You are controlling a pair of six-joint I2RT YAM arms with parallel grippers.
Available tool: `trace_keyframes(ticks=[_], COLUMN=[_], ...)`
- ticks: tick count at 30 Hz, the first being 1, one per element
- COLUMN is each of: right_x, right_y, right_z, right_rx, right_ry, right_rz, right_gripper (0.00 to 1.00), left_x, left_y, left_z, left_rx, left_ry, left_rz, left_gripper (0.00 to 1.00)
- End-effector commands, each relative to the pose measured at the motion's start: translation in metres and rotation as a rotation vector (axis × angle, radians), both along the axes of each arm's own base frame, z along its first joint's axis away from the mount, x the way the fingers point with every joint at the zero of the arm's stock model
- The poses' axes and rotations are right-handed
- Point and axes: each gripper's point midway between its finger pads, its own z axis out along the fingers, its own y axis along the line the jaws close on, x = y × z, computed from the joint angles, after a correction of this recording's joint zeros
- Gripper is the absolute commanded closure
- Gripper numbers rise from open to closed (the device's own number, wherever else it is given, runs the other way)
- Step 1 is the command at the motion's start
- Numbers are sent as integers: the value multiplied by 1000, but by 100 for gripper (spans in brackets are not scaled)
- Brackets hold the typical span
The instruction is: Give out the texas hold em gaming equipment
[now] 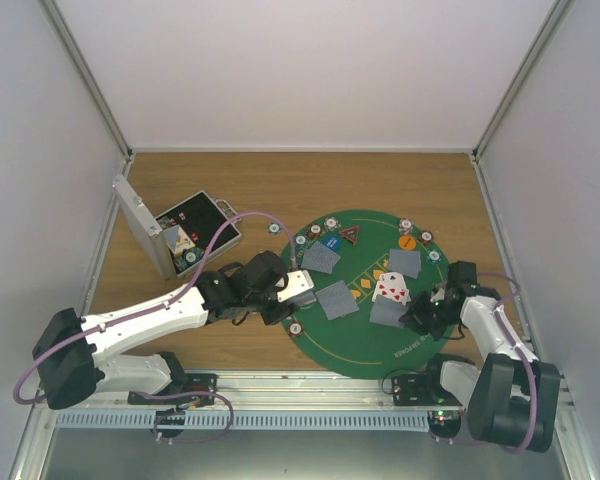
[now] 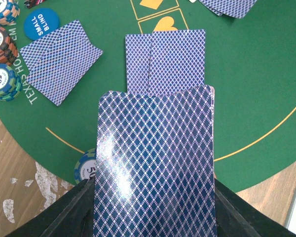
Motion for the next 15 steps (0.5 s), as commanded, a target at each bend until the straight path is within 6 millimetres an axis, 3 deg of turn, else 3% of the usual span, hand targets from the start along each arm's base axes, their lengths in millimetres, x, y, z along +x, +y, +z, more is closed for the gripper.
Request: trace_keyframes(ticks=[1, 11, 15], right_x=[-1, 3, 25], right_y=[-9, -18, -22], right_z=[2, 12, 36], right_rx=[-51, -102, -122], right_ry=[15, -1, -98], right_rz=[-10, -16, -16], right_gripper=[87, 78, 67], left_x=[4, 4, 4], left_y=[-6, -6, -6], left_z=[15, 16, 18], left_rx=[-57, -64, -67], left_ry=[-47, -51, -54], left_rz=[-2, 0, -1], left_gripper=[44, 44, 44])
